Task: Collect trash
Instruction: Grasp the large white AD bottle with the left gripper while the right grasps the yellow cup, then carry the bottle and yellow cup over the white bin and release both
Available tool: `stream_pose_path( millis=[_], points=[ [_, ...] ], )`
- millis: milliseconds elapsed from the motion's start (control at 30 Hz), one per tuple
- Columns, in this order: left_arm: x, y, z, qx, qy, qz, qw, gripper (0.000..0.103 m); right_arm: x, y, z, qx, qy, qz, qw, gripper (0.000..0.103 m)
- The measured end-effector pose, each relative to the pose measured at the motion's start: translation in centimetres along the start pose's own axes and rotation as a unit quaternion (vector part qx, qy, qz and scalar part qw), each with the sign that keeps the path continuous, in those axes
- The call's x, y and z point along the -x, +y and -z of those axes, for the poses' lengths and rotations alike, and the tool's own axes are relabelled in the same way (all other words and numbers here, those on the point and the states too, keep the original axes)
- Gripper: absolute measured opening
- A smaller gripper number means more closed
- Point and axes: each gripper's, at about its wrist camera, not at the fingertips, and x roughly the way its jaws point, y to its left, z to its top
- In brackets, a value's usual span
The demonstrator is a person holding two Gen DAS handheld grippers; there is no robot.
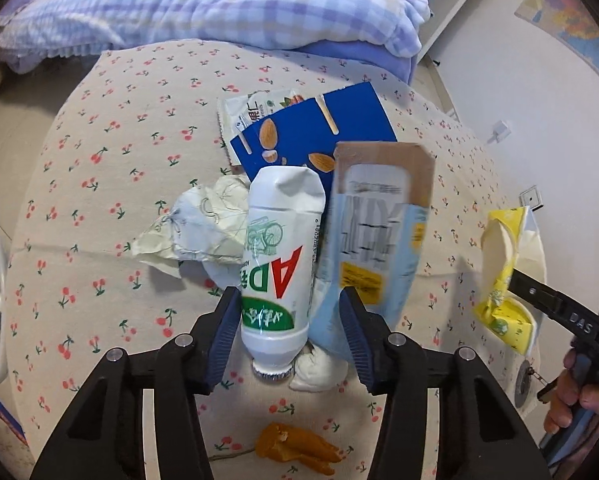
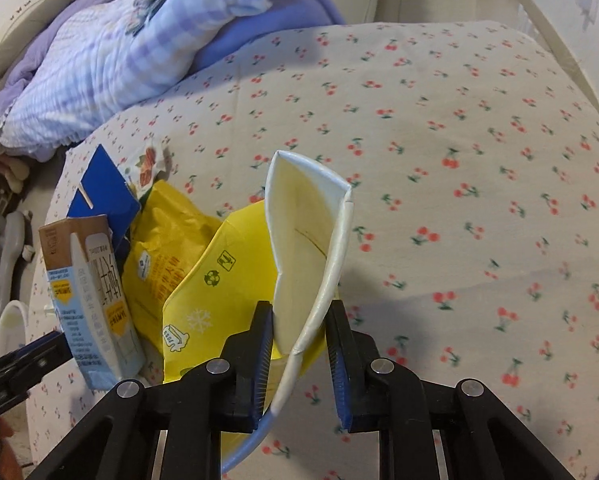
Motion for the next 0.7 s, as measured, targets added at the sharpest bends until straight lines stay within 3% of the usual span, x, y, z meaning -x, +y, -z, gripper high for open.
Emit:
stream_pose_path(
  millis=[100, 167, 300, 700],
  points=[
    [-1.0, 0.0, 0.1, 0.009, 0.010, 0.006, 0.9999, 0.051, 0.4, -0.2, 0.1, 0.001, 0.000, -0.002, 1.000, 0.024],
    [-1.0, 0.1, 0.1, 0.015, 0.007, 0.005, 0.9999, 0.038, 0.6, -0.1, 0.2, 0.002, -0.002, -0.003, 1.000, 0.024],
    [-0.5, 0.2, 0.2, 0.012, -0.003, -0.010, 0.9999, 0.037, 1.0, 0.3, 0.4, 0.008, -0.004, -0.006, 1.000, 0.024],
    [3.5, 2.2, 0.9, 0.009, -0.033, -0.005, 0.9994, 0.037, 3.0, 3.2, -0.2, 0.027, -0.033, -0.029, 0.999, 0.024]
  ],
)
